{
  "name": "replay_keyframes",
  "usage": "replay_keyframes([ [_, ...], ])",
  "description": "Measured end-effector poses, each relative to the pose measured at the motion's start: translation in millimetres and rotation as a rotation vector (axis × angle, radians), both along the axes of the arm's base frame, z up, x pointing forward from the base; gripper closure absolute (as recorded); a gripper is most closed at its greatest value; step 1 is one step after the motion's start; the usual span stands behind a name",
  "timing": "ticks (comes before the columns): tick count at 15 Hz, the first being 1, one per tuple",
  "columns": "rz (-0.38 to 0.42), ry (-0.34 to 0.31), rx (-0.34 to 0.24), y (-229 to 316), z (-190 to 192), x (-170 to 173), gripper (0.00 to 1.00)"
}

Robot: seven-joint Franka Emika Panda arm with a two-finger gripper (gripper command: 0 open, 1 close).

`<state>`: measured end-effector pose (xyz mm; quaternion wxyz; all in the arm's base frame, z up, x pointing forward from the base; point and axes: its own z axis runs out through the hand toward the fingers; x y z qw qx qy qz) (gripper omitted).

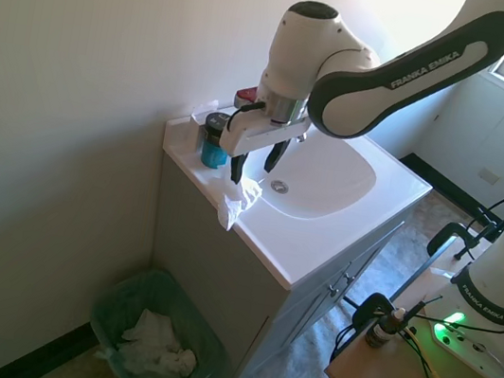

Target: Throw the tissue in the trash bin

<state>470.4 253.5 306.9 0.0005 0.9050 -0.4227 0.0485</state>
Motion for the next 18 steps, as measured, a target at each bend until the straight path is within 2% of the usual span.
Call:
replay_keyframes([
  [5,-0.057,0.014,0.004,-2.1,-29.8,29.0,0.0],
  [14,-0.083,0.029,-0.007,-9.3,-48.2,42.3,0.0],
  [15,-0.087,0.034,-0.008,-10.2,-52.2,44.3,1.0],
  [18,-0.09,0.042,-0.006,-10.3,-57.6,49.4,1.0],
])
